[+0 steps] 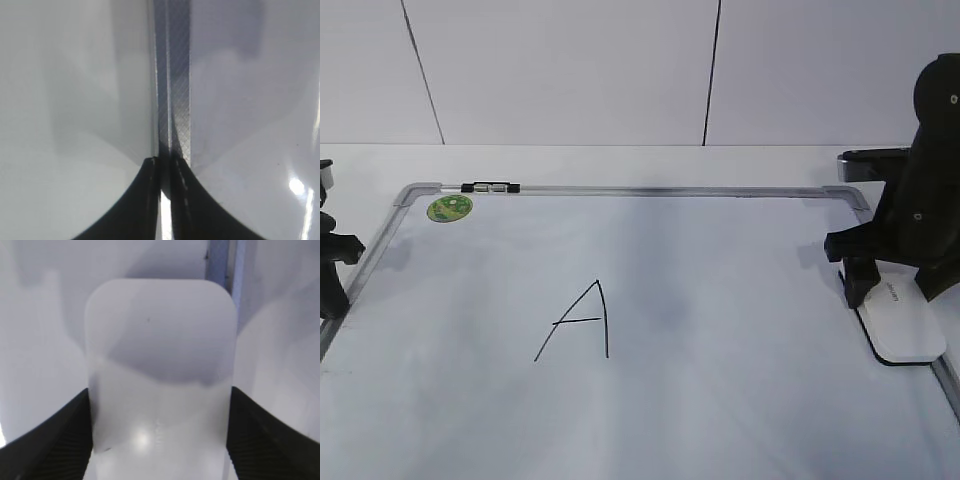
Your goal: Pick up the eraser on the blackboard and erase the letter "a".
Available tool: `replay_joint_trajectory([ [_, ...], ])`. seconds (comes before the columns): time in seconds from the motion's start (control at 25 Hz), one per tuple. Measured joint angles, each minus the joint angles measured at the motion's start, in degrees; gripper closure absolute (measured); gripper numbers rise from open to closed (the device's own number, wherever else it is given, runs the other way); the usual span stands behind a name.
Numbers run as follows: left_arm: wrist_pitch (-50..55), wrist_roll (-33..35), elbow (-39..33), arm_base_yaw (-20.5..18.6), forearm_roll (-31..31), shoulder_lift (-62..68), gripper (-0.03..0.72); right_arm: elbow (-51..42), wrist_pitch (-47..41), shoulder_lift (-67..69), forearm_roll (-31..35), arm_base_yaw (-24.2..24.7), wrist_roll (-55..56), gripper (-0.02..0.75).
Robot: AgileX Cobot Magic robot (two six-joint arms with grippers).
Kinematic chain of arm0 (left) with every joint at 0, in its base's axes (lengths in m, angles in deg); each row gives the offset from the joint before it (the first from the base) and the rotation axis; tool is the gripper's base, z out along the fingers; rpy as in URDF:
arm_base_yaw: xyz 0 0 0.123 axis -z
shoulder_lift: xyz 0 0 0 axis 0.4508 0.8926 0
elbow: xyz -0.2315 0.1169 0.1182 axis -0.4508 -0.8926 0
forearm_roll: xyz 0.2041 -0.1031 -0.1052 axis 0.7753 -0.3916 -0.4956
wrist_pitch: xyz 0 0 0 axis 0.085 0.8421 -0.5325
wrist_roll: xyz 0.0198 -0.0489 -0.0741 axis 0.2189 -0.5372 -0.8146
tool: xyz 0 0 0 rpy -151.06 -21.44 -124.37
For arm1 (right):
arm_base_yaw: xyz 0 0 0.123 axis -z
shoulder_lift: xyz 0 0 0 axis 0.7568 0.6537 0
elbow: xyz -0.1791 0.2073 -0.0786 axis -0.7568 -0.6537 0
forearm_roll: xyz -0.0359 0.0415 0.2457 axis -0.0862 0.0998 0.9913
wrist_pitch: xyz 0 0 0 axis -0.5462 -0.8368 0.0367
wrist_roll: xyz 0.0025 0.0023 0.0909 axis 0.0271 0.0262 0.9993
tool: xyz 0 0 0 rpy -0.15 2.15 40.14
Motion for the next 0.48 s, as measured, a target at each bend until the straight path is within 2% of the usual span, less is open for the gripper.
replay_joint_trajectory([
  [0.16,0.0,0.0,0.0,0.0,0.0,0.0,0.659,0.0,0.25,0.11,0.52,0.0,-0.61,0.125],
  [0.48,0.0,0.0,0.0,0.0,0.0,0.0,0.659,4.12,-3.54,-0.3,-0.96,0.0,-0.69,0.123],
])
